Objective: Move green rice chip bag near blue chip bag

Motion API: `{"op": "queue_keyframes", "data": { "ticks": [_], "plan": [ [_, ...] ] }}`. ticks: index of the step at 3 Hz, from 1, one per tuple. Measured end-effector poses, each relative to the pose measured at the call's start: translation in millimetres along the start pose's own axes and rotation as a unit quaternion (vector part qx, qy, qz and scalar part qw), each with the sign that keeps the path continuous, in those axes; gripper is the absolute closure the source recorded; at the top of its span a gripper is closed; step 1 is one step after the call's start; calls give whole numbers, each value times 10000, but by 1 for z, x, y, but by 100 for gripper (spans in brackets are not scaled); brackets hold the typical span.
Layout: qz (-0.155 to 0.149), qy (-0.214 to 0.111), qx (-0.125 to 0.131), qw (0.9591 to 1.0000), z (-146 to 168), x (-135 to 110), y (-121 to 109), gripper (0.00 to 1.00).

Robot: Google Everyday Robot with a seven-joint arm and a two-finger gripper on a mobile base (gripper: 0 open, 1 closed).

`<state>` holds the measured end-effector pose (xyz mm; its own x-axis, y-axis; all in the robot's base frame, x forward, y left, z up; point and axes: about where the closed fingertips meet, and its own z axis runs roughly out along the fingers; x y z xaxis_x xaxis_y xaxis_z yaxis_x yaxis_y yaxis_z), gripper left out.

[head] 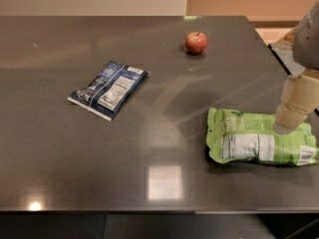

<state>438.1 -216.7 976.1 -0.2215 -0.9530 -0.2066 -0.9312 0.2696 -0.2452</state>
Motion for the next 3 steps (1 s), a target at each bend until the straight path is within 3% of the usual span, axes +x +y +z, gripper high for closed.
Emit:
{"op": "queue_keyframes", "data": {
  "ticks": [2,3],
  "plan": [
    [-89,18,-10,10000,4,1,-1,0],
    [-285,-13,-76,9996,17,6,1,0]
  ]
}}
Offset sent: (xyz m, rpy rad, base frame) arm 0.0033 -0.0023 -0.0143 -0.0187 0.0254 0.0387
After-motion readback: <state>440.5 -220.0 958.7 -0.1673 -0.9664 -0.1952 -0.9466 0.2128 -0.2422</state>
